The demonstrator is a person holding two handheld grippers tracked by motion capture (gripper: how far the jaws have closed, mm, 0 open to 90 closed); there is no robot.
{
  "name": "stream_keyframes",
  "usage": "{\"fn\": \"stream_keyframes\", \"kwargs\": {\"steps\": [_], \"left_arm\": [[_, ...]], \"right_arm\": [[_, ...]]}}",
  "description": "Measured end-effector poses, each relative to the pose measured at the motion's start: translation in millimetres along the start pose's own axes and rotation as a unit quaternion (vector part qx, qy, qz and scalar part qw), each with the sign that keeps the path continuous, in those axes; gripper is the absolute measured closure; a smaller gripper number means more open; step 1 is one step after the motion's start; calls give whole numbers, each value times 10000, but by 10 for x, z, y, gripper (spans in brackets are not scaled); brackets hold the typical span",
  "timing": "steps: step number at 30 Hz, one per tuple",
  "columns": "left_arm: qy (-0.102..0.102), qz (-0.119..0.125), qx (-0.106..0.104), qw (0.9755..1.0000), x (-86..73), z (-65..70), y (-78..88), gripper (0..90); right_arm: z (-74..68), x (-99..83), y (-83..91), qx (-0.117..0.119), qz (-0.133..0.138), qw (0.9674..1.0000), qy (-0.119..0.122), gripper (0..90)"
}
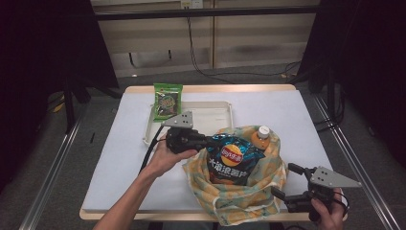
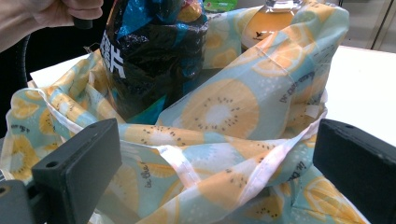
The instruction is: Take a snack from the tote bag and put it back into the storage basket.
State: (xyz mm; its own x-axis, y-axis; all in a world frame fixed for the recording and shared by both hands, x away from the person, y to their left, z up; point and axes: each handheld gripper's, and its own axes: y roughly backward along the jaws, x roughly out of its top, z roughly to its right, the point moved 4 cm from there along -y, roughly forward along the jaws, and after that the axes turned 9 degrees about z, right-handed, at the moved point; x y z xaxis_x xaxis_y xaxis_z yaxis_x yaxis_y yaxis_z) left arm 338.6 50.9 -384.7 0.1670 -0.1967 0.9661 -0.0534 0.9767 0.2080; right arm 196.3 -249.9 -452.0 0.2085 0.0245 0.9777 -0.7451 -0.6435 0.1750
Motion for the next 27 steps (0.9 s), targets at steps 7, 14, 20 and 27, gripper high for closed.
{"fn": "stream_keyframes", "kwargs": {"steps": [7,14,20,27], "left_arm": [[30,62,-88,9999,72,92,-6,867],[23,248,-73,9997,186,159,4,868],[21,318,-99,9994,283,190,34,868],[70,540,-96,9985,366,196,82,868]], "right_arm": [[-2,3,1,10,4,10000,4,5],[-1,4,-2,11,23,10000,11,5],[0,2,-14,-11,22,10000,27,5],[14,2,-4,-37,22,10000,-13,5]]}}
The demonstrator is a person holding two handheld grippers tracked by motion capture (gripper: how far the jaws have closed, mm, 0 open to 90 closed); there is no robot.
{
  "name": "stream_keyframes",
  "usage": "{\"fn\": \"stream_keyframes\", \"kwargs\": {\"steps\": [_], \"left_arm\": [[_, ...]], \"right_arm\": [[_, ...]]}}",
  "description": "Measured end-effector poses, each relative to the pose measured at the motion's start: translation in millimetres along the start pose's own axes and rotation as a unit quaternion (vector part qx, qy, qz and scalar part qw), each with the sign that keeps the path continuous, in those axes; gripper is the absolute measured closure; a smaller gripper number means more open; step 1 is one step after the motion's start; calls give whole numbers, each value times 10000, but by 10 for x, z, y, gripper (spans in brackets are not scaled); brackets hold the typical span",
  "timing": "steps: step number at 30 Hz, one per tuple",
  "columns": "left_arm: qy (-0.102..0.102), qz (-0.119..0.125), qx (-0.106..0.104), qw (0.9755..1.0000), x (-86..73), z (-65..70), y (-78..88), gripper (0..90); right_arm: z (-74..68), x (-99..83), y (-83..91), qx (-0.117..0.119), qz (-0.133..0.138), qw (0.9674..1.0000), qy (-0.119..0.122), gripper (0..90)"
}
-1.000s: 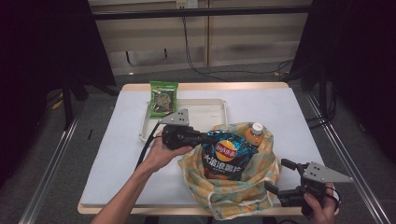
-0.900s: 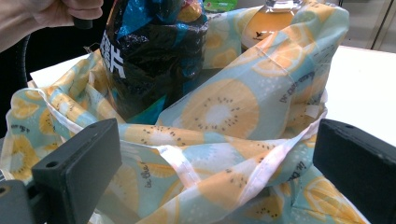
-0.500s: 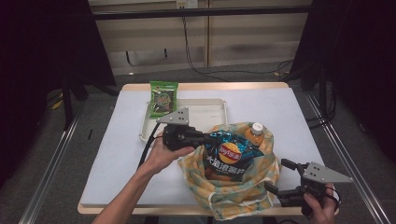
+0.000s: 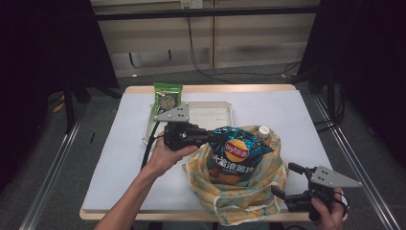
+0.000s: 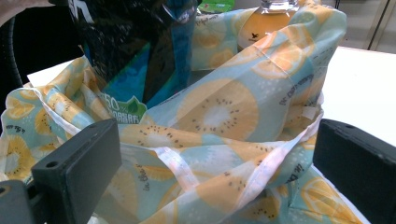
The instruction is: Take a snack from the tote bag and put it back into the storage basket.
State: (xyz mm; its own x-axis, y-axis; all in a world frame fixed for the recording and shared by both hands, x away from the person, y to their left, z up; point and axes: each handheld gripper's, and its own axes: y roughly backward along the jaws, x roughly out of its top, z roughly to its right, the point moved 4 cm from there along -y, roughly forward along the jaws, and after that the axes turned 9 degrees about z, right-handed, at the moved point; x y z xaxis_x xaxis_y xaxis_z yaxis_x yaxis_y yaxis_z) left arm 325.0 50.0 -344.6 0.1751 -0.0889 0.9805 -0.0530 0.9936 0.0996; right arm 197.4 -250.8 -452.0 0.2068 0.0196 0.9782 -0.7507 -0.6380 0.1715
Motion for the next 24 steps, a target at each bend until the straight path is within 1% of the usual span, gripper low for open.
{"fn": "stream_keyframes", "kwargs": {"steps": [3,4,6,8,9,10,13,14,16,18,21,23,24], "left_arm": [[-38,42,6,10000,53,24,0,868],[-58,10,36,10000,68,28,2,868],[-62,72,8,10000,110,33,-2,868],[-62,91,41,9999,153,33,-6,868],[-93,80,58,9999,180,37,-13,868],[-101,103,35,9999,196,41,-17,868],[-104,157,59,9998,251,53,-28,868],[-81,187,37,9998,270,62,-39,868],[-131,199,-18,9997,311,90,-89,868],[-141,196,-3,9997,332,94,-116,868],[-170,178,42,9997,367,85,-110,868],[-139,221,67,9996,385,74,-93,868],[-129,281,77,9995,398,77,-79,868]], "right_arm": [[-4,0,-5,9,2,10000,15,5],[-6,0,-7,2,-2,10000,21,5],[-6,0,-8,19,2,10000,25,5],[-5,0,-6,24,3,10000,35,5],[-6,0,-4,23,5,10000,28,5],[-3,1,-2,21,9,10000,31,5],[-3,1,0,20,10,10000,23,5],[-3,0,-1,15,10,10000,17,5],[-5,1,-7,30,11,10000,0,5],[-10,0,-9,8,8,10000,-1,5],[-11,1,1,18,26,10000,-4,5],[1,0,5,6,20,10000,-1,5],[3,0,6,-6,15,10000,5,5]]}}
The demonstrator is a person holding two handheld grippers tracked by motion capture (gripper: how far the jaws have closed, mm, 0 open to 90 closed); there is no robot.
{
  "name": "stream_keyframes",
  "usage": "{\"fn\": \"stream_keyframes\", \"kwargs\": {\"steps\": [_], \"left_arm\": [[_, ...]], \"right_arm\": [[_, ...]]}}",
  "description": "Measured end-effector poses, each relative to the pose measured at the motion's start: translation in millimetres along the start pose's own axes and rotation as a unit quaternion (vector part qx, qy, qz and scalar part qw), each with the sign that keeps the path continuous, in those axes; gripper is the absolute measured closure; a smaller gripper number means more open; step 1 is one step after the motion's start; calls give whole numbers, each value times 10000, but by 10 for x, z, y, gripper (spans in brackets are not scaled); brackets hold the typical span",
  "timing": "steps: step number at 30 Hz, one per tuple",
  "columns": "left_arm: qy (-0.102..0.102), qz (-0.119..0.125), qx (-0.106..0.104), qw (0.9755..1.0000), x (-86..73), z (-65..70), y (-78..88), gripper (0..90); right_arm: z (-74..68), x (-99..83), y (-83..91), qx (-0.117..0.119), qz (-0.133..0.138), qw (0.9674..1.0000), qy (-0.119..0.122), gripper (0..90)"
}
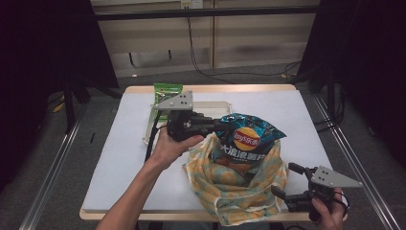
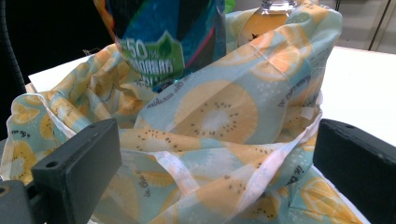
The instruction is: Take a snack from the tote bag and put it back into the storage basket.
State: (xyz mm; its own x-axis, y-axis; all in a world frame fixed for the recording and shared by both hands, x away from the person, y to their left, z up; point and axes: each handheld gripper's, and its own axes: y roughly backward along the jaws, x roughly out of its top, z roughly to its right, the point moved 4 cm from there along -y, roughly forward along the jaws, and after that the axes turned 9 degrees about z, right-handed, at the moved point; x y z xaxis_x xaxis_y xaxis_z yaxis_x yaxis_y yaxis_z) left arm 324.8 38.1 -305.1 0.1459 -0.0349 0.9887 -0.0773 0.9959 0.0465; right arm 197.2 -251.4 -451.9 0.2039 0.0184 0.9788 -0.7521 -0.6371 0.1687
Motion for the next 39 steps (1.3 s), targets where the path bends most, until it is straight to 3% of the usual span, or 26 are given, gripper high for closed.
{"fn": "stream_keyframes", "kwargs": {"steps": [2,8,12,16,20,24,27,39], "left_arm": [[-90,-50,37,9999,28,-1,19,868],[-33,-6,48,10000,93,-37,56,868],[8,50,165,9999,141,-70,105,867],[-113,57,196,9997,219,-24,92,867],[-177,-20,265,9995,288,-62,113,867],[-163,141,287,9994,359,-72,181,867],[-157,65,345,9993,386,-69,216,867],[22,210,688,9974,372,-286,466,868]], "right_arm": [[-7,-1,-1,18,-12,10000,-5,1],[-12,3,-8,72,10,10000,21,0],[-5,4,-3,58,23,10000,-1,0],[-4,2,-12,49,10,10000,-2,0],[-12,2,-7,78,7,10000,-2,0],[3,1,-1,56,18,10000,-18,0],[3,-1,-10,40,8,10000,-18,0],[3,-2,-24,35,9,10000,-37,0]]}}
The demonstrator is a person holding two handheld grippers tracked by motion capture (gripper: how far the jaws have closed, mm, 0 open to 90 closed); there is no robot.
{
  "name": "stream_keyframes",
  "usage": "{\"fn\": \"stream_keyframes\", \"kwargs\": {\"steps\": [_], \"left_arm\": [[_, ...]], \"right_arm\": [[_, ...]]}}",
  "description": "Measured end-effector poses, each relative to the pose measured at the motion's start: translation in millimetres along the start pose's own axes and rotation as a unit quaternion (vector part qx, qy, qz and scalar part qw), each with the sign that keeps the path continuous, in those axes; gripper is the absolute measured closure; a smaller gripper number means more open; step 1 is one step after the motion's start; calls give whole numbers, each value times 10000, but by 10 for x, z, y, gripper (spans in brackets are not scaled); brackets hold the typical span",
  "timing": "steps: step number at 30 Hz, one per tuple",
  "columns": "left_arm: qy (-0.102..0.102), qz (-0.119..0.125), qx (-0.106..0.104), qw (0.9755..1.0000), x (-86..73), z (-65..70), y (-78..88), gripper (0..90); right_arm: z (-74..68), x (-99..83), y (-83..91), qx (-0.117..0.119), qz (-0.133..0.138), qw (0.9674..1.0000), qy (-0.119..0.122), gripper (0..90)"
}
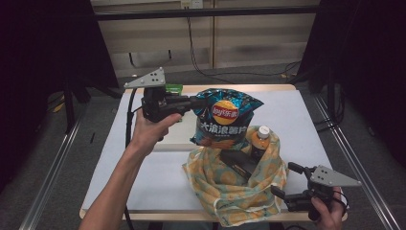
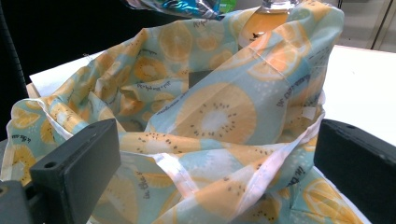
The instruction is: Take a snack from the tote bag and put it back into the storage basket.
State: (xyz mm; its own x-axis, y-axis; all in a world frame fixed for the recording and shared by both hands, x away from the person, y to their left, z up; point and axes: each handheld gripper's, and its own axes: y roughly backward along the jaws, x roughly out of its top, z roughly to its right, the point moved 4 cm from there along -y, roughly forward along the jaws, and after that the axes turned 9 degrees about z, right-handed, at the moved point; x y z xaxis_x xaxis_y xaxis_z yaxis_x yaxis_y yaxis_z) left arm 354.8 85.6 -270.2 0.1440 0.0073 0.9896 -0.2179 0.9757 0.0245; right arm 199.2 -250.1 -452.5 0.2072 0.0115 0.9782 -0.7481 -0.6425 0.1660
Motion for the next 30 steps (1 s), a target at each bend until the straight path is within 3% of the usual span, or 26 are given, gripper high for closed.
{"fn": "stream_keyframes", "kwargs": {"steps": [7,13,19,30], "left_arm": [[17,77,103,9999,26,-105,66,867],[163,139,251,9995,41,-247,104,867],[154,84,398,9991,73,-336,113,867],[126,27,513,9986,94,-632,-1,867]], "right_arm": [[1,1,11,-12,-1,10000,23,0],[4,0,7,-3,-2,10000,23,0],[2,0,4,11,-2,10000,-5,0],[12,0,11,-20,8,10000,-38,0]]}}
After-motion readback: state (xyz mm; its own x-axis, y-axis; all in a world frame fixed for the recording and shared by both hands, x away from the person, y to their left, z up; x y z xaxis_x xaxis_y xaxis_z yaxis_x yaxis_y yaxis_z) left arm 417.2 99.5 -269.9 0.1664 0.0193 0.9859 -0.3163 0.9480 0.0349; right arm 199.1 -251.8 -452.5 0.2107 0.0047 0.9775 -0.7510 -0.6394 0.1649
